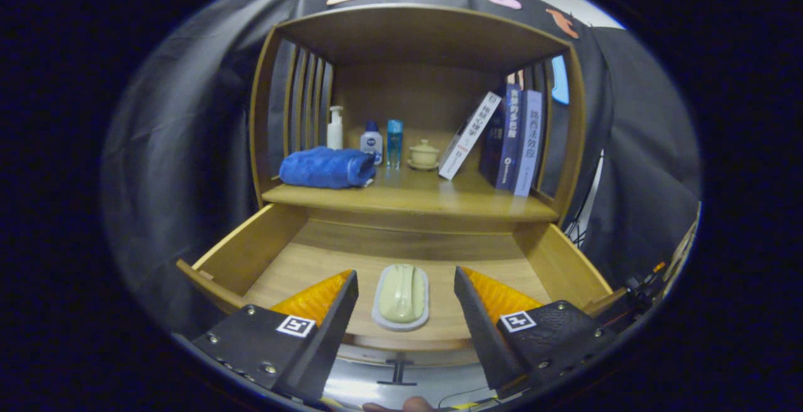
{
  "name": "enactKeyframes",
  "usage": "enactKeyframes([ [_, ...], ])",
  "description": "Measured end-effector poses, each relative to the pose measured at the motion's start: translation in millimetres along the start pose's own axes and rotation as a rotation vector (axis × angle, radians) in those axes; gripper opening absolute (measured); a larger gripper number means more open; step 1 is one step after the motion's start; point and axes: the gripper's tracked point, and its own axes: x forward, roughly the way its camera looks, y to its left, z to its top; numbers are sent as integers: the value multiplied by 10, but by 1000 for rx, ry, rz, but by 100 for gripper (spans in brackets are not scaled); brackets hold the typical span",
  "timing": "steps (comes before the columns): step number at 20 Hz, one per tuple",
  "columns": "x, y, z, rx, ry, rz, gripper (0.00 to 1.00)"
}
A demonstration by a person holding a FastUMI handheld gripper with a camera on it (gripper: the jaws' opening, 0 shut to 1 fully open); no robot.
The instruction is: Pull open the drawer, take out the items inside it, and place them on the countertop above the cabinet.
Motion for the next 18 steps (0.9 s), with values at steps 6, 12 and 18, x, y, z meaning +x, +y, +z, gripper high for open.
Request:
enactKeyframes([
  [6,570,12,-276,44,232,-1,90],
  [12,872,-62,-574,67,414,-61,58],
  [18,897,61,-644,147,436,48,15],
])
